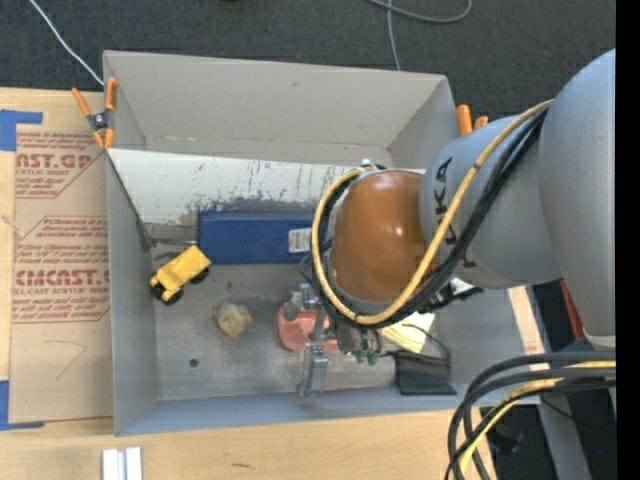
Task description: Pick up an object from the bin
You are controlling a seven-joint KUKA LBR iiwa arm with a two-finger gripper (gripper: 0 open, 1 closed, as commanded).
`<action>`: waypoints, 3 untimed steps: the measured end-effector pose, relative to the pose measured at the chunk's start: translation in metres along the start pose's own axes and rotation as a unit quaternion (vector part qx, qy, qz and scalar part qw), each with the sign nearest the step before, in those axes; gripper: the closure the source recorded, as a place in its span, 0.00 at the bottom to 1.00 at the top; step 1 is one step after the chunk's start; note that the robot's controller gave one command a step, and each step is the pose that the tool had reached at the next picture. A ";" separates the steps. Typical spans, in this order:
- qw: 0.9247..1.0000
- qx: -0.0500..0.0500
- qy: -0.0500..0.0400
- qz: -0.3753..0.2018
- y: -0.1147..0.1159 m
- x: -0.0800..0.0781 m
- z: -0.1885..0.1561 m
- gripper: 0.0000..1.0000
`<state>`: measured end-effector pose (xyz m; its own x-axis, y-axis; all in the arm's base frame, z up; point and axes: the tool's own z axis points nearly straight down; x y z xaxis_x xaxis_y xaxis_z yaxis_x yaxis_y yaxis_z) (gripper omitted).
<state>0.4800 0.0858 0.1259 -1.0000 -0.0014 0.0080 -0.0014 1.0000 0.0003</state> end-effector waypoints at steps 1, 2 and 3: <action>1.000 0.000 -0.004 0.001 0.000 -0.002 -0.004 0.00; 0.999 -0.005 -0.007 0.044 -0.028 -0.011 0.013 0.00; 1.000 -0.003 -0.008 0.006 -0.055 -0.013 0.028 1.00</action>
Offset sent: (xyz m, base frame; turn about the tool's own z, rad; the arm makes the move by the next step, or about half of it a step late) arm 0.0080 -0.0363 -0.0180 0.1041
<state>0.4925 0.0312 0.0978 -0.9999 0.0098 -0.0076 0.0098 0.9999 0.0058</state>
